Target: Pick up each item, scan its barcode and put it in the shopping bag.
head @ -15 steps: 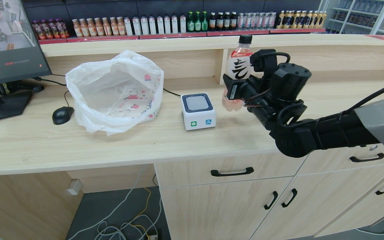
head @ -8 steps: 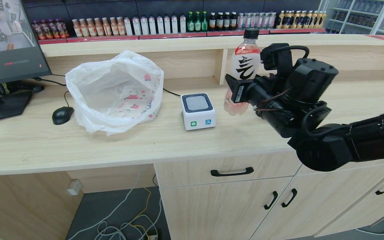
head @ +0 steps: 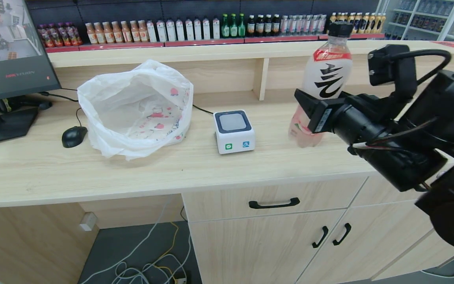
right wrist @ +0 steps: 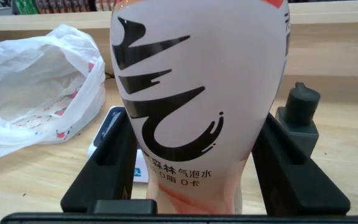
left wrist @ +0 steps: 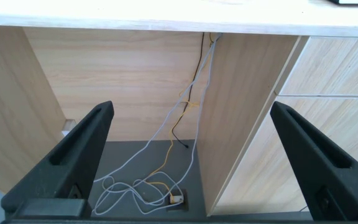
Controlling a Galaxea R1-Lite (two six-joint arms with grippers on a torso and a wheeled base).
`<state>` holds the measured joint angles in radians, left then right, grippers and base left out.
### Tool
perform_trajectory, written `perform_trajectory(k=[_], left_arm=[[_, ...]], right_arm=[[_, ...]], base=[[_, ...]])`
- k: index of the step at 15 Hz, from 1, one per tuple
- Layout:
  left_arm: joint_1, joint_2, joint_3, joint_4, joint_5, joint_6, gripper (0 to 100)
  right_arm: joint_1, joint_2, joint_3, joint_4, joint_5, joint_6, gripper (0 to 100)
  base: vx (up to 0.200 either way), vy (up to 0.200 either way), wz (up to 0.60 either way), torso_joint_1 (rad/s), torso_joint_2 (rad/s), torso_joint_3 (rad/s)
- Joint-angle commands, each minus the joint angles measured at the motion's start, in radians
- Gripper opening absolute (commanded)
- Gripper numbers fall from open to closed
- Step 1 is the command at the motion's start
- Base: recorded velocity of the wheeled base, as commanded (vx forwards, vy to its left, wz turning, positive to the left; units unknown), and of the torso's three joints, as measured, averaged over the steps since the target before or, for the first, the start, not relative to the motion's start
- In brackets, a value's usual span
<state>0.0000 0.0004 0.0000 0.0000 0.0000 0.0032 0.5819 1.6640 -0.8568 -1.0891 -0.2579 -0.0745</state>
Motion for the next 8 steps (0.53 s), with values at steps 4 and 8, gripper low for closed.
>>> perform_trajectory(k=[4,8], left_arm=[[0.000,0.000,0.000,0.000,0.000,0.000,100],[0.000,0.000,0.000,0.000,0.000,0.000,100]], right_arm=[[0.029,-0.194,0.179,-0.002,-0.008,0.005,0],[0.039,-0.250,0.292,-0.017,-0.003,-0.001,0]], base=[[0.000,0.000,0.00,0.000,0.00,0.000],[0.000,0.000,0.00,0.000,0.00,0.000]])
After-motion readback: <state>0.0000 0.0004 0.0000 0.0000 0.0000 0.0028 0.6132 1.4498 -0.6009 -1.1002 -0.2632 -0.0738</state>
